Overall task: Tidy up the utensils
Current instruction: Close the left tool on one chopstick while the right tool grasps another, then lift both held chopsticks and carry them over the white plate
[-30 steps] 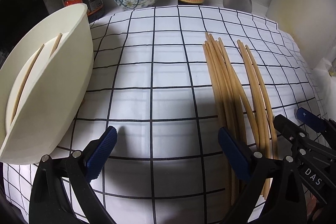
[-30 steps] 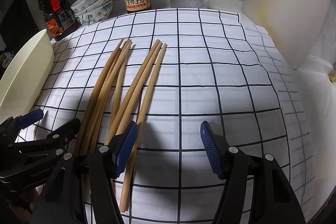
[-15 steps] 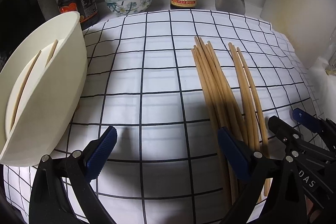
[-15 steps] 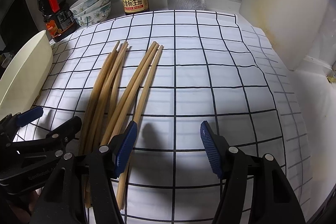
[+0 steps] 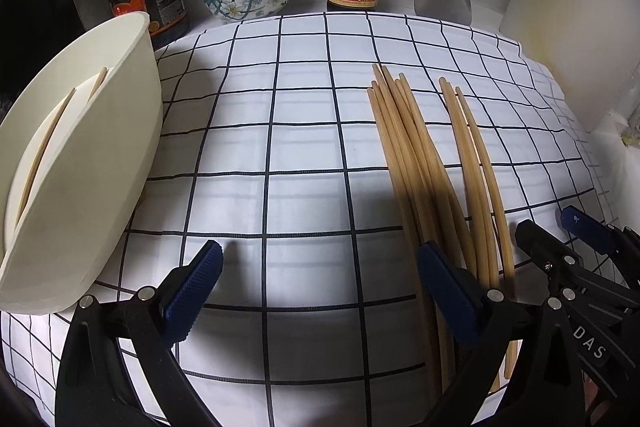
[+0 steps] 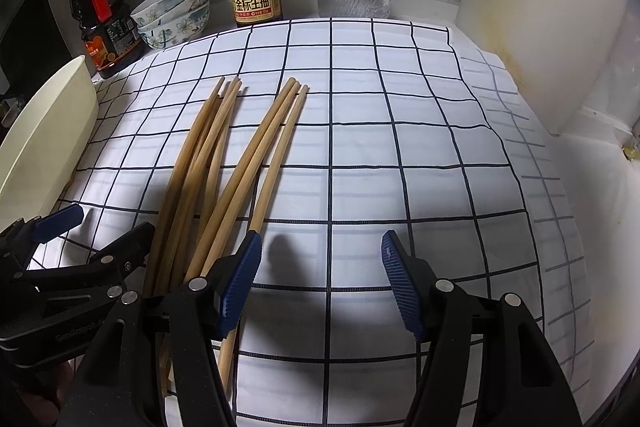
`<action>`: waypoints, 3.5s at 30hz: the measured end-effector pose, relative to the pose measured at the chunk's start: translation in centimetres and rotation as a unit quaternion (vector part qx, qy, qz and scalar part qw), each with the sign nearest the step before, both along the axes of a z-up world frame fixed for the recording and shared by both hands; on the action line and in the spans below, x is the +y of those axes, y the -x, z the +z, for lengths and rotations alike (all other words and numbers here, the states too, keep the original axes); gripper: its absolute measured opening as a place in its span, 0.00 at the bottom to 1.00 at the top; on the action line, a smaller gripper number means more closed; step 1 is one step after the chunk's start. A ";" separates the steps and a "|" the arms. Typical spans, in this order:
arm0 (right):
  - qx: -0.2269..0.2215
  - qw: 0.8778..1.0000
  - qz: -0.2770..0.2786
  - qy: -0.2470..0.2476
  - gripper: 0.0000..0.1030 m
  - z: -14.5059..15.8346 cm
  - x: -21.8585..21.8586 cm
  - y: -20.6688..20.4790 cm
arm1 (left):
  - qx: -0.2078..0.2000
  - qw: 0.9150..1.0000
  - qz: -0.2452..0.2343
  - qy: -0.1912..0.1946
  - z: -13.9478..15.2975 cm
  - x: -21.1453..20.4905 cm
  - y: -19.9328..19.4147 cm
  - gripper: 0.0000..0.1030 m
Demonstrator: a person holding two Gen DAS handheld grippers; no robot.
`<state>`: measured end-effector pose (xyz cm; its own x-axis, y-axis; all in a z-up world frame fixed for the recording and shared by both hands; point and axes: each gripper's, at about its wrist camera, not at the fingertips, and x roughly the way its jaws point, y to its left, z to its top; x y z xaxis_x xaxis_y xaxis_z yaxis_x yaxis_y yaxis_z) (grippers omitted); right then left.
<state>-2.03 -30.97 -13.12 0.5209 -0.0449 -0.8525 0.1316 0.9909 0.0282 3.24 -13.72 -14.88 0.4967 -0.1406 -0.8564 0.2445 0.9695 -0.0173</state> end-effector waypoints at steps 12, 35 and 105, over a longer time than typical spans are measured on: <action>0.000 1.000 -0.004 0.002 0.58 0.1 -0.4 0.1 | 0.015 1.000 0.015 -0.016 -0.6 -0.8 -0.6 0.94; 0.017 0.999 0.041 0.006 0.57 -1.1 1.1 -1.9 | 0.034 0.997 0.062 -0.020 -0.6 1.9 -0.9 0.94; 0.026 0.977 0.169 -0.131 0.06 7.2 29.7 -12.4 | 0.018 0.991 0.109 0.074 7.3 28.5 -7.2 0.07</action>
<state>10.32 -1.27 -5.92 0.4250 0.3443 -0.8372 -0.1933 0.9380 0.2876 10.39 14.82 -7.55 0.4985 -0.1591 -0.8521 0.0254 0.9853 -0.1691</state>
